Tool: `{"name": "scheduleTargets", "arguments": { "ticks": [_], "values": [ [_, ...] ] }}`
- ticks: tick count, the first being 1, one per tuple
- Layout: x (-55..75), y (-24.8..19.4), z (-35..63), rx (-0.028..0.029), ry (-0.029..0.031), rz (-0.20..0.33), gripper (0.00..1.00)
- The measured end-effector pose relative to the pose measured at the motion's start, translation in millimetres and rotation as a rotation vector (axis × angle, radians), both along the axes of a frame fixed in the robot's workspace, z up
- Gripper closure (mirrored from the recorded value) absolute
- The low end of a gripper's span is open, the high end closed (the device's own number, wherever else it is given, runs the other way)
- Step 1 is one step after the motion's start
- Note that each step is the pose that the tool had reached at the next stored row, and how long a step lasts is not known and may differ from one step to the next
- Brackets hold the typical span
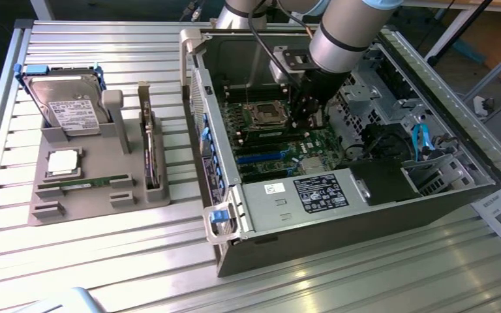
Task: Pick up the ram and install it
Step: 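Insert the ram into the slot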
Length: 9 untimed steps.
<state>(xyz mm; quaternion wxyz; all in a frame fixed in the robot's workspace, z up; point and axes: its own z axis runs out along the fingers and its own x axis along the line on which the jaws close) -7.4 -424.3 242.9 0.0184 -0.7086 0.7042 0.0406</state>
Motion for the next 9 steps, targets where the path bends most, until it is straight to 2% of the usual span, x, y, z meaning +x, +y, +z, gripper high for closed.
{"name": "scheduleTargets", "arguments": {
  "ticks": [4,9],
  "values": [
    [-0.7,0.0,0.0,0.0001,-0.0016,0.001,0.88],
    [-2.7,0.0,0.0,0.0001,-0.0079,0.002,0.88]
  ]
}}
